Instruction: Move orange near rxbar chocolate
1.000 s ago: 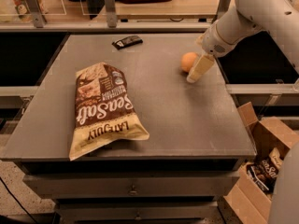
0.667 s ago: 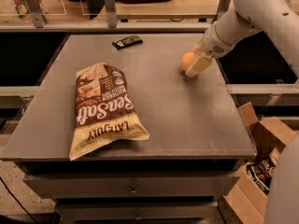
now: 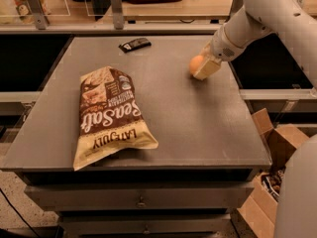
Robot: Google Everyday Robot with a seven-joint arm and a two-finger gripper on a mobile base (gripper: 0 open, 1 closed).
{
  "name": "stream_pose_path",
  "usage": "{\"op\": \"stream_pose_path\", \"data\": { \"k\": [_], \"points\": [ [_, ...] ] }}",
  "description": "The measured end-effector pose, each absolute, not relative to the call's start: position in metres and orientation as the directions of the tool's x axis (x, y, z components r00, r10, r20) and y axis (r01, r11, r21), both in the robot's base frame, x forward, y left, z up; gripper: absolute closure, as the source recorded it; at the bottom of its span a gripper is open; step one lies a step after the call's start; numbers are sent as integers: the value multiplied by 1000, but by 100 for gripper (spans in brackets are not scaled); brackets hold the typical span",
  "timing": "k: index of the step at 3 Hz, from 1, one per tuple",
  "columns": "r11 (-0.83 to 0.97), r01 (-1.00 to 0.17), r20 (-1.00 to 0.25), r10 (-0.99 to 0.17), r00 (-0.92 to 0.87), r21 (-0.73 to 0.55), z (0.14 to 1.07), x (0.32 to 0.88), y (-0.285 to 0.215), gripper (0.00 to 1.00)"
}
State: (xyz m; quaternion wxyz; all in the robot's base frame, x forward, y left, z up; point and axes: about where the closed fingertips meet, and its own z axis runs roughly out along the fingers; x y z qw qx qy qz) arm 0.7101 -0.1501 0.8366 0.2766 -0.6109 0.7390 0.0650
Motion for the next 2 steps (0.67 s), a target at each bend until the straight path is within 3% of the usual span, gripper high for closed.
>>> {"op": "stream_pose_path", "data": {
  "k": [1, 2],
  "points": [
    [251, -936, -502, -859, -98, -247, 835, 710, -146, 100],
    [251, -936, -503, -859, -98, -247, 835, 710, -146, 100]
  ]
}}
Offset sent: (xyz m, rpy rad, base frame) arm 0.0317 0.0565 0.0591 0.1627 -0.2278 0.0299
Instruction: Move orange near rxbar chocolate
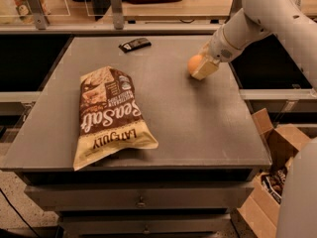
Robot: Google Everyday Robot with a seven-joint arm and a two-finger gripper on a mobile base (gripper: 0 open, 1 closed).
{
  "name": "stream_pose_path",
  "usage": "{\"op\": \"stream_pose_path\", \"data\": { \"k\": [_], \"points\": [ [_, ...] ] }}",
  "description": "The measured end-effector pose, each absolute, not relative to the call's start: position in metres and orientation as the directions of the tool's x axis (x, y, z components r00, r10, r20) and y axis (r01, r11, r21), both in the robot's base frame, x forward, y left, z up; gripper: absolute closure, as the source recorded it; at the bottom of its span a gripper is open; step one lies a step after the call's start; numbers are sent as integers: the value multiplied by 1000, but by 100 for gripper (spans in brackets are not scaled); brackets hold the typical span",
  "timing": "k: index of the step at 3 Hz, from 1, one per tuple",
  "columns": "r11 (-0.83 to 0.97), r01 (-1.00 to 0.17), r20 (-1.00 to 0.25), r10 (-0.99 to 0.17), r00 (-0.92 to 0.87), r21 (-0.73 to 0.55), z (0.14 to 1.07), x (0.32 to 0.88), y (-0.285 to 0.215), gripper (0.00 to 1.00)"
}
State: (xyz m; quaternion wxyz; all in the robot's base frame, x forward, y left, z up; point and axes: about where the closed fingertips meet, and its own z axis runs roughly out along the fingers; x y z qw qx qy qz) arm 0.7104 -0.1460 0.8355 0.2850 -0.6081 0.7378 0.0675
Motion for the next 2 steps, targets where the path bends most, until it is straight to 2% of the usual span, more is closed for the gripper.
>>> {"op": "stream_pose_path", "data": {
  "k": [2],
  "points": [
    [195, -885, -577, -811, 97, -423, 908, 759, -83, 100]
  ]
}}
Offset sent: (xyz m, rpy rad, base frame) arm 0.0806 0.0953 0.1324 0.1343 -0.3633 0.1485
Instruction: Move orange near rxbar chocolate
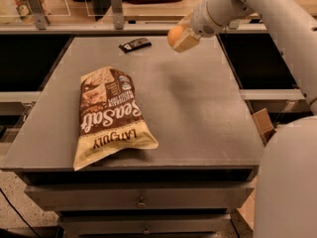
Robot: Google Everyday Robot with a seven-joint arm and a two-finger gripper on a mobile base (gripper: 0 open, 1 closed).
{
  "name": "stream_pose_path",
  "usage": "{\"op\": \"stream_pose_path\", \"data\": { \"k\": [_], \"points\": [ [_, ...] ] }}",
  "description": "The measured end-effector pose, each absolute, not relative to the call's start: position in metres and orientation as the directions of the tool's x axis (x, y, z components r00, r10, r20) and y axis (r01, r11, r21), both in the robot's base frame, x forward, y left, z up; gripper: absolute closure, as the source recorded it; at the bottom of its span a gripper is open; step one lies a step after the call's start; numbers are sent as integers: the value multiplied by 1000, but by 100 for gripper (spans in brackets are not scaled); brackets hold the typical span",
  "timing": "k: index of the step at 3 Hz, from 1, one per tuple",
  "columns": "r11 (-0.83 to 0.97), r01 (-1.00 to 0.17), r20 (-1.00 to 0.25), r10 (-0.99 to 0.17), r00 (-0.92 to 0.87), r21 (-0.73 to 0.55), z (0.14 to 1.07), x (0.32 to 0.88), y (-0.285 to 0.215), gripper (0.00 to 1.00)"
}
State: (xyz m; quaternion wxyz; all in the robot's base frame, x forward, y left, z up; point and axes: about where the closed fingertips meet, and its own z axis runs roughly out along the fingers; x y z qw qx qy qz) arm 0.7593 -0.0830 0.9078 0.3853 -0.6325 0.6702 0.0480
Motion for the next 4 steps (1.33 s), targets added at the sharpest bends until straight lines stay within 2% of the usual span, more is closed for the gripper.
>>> {"op": "stream_pose_path", "data": {
  "k": [2, 4],
  "points": [
    [189, -853, -630, -752, 193, -487, 930, 812, -37, 100],
    [217, -859, -681, -708, 188, -463, 900, 846, -3, 100]
  ]
}}
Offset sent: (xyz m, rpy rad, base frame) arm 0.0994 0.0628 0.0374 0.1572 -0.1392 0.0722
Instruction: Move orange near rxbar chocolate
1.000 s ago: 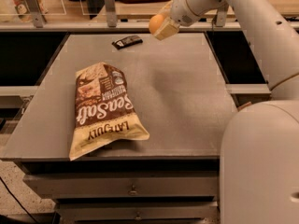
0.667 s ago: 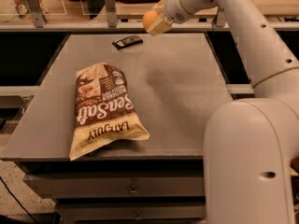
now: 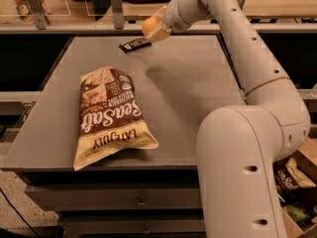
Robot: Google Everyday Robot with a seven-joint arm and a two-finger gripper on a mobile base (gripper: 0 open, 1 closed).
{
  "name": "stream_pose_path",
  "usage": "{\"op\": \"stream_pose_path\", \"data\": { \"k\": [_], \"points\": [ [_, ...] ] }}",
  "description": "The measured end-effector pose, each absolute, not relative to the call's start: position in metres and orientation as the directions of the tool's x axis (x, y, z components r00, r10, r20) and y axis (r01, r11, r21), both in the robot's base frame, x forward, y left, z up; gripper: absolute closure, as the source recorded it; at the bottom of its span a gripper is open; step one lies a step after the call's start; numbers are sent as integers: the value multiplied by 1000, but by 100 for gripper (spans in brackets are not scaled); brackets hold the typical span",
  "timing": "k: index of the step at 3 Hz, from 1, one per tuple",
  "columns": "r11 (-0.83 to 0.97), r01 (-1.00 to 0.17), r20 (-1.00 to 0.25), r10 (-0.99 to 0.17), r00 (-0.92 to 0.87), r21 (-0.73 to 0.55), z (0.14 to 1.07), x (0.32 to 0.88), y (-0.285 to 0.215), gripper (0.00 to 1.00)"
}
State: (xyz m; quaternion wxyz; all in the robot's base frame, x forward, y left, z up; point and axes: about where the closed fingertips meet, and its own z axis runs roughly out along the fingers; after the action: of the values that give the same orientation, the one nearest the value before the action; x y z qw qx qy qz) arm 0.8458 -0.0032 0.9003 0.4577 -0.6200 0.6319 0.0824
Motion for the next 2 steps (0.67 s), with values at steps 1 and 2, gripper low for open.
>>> {"op": "stream_pose_path", "data": {
  "k": [1, 2],
  "points": [
    [228, -863, -688, -705, 173, -451, 889, 852, 3, 100],
    [233, -867, -687, -710, 159, -441, 881, 852, 6, 100]
  ]
}}
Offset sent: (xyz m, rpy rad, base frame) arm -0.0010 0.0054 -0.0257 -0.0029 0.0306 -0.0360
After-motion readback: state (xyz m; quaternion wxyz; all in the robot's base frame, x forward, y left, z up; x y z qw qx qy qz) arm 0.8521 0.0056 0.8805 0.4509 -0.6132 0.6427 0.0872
